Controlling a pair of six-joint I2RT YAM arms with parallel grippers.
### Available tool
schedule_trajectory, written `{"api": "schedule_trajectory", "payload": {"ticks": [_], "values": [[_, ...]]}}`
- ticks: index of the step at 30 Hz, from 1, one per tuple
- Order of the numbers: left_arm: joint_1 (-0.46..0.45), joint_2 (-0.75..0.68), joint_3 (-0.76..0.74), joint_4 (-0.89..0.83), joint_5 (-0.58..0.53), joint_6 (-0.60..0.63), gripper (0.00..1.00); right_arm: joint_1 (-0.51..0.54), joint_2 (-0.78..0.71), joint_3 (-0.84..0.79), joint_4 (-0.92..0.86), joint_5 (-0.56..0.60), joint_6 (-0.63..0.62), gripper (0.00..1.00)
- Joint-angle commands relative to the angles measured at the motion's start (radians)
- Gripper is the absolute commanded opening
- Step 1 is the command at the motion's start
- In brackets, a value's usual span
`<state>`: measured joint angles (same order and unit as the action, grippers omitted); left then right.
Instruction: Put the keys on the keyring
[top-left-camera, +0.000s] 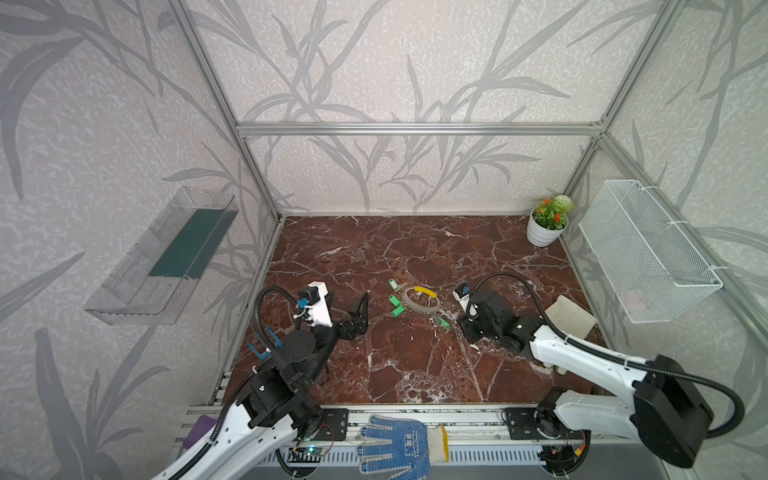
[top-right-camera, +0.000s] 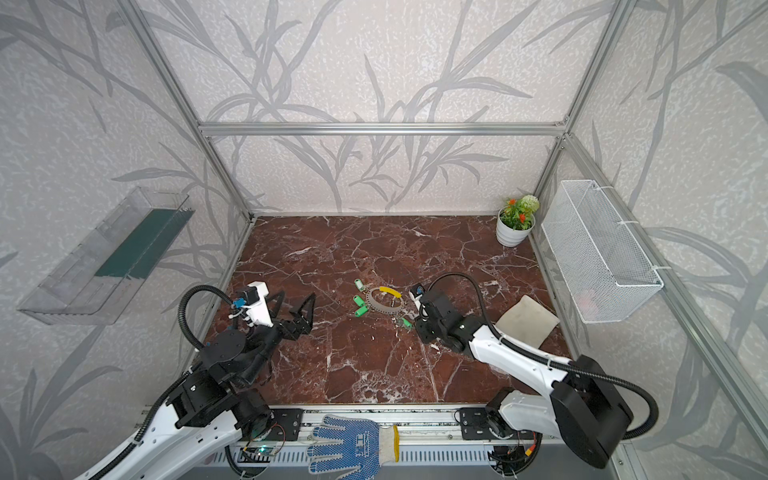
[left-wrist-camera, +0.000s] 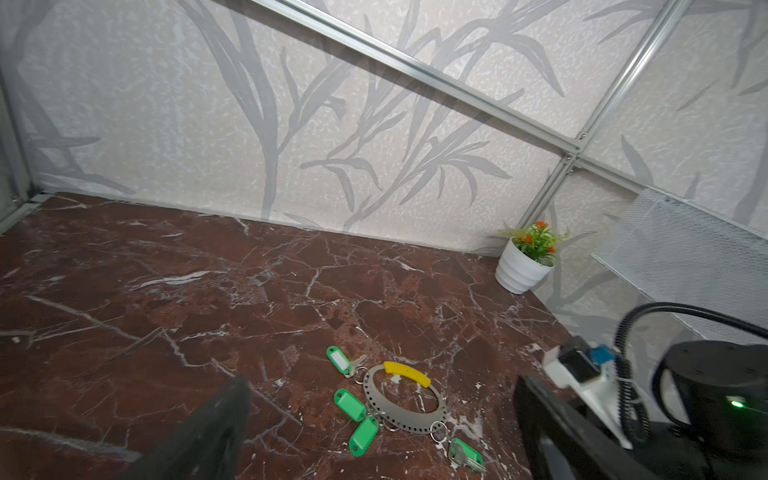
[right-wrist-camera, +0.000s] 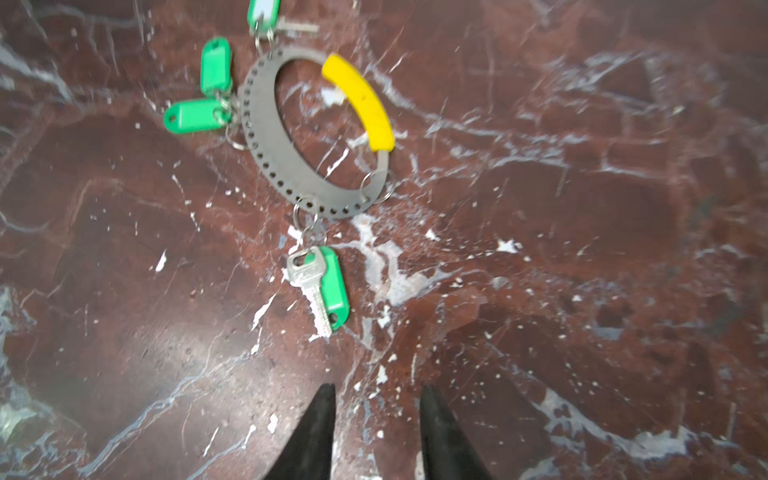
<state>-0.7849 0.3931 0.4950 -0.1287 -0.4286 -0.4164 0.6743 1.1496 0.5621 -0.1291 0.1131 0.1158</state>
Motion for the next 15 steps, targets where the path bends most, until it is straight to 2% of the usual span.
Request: {"api": "schedule_trajectory", "payload": {"ticks": [1, 3, 6, 7, 10, 14, 15], "values": [[-0.001, 0.063, 0.032, -0.051, -0.146, -0.025, 0.99, -0.024, -0.094, -0.097, 0.240, 0.088, 0.043, 0.65], [-0.001, 0.122, 0.047, -0.073, -0.221, -0.033, 0.99, -0.030, -0.149, -0.163, 0.351, 0.127, 0.026, 0.72], [-0.001, 0.217, 0.068, -0.096, -0.372, -0.046, 0.99, -0.036, -0.180, -0.208, 0.467, 0.172, -0.027, 0.77], [-0.001, 0.253, 0.077, -0.101, -0.412, -0.041, 0.99, -0.037, -0.178, -0.209, 0.479, 0.189, -0.040, 0.98], [0.002, 0.348, 0.102, -0.085, -0.478, 0.047, 0.99, -0.046, -0.156, -0.205, 0.512, 0.266, -0.034, 0.99], [0.028, 0.429, 0.068, 0.081, -0.608, 0.252, 0.99, -0.071, -0.158, -0.218, 0.566, 0.365, -0.016, 0.99], [0.043, 0.437, 0.062, 0.104, -0.610, 0.291, 0.99, -0.073, -0.175, -0.217, 0.554, 0.376, -0.031, 0.99]]}}
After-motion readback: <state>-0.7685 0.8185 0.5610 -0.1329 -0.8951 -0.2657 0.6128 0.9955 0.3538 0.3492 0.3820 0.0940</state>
